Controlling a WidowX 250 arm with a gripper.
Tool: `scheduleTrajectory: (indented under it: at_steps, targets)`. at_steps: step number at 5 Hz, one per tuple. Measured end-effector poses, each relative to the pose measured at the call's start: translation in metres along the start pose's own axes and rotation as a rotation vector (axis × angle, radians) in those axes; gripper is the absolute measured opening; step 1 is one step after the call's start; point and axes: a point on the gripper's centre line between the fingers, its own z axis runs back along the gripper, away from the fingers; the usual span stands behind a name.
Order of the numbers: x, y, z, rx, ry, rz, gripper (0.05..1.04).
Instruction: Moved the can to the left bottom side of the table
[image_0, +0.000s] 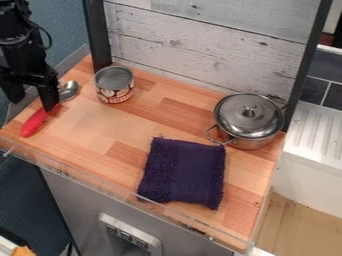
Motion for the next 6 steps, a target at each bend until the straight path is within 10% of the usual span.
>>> scheduleTrajectory:
  at_steps: [2,6]
  targets:
    - [0.004,-0.011,-0.009,-0.017,0.014,0.004,1.000]
    - [0.116,-0.090,0.028,-0.049,-0.220,-0.039,1.000]
